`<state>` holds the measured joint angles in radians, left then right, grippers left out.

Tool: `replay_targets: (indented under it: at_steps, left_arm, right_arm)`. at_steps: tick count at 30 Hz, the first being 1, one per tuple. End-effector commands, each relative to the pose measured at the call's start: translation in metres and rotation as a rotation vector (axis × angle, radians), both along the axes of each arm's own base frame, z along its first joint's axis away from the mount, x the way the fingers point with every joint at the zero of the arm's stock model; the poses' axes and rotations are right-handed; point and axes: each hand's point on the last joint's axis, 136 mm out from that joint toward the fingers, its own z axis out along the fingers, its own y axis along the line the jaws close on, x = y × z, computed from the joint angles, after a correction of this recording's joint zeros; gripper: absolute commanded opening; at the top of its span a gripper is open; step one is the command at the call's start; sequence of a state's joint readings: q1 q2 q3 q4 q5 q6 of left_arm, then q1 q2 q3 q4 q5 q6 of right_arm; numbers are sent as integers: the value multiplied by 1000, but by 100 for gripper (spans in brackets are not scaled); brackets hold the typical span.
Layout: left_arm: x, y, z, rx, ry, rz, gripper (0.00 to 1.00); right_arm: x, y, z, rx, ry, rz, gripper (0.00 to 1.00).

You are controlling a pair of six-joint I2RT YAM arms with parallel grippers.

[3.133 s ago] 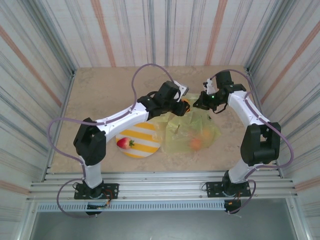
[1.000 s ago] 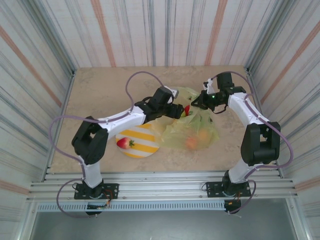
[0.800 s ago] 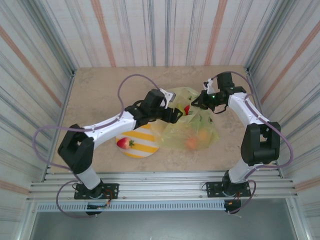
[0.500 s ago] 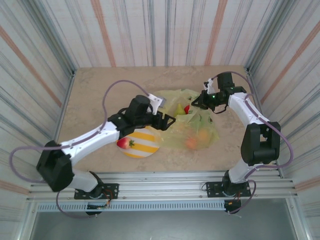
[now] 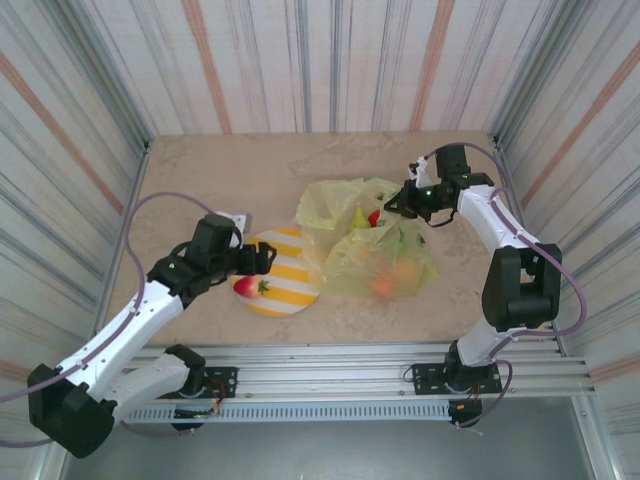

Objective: Place the fruits into the plastic bag

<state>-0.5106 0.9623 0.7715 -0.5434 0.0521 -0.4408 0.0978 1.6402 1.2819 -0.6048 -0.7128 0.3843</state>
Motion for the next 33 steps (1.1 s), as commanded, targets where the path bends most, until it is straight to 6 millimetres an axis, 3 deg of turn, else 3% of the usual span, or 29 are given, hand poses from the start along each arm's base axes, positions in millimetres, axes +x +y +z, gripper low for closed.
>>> replay_targets:
  at_steps: [1,7,12,33]
  left_arm:
    - [-31,23,-32,49,155,79,89]
    - [-54,18,-65,-13,289,117,85]
    - [-59,10,-82,-9,336,108,86]
    - [7,-12,-99,73,272,48,87]
  right_arm:
    - [-3,2,-8,16,17,18,0]
    - [-1,2,-10,19,15,18,0]
    - [-1,2,-12,21,19,19,0]
    - [-5,-5,-11,25,21,4,0]
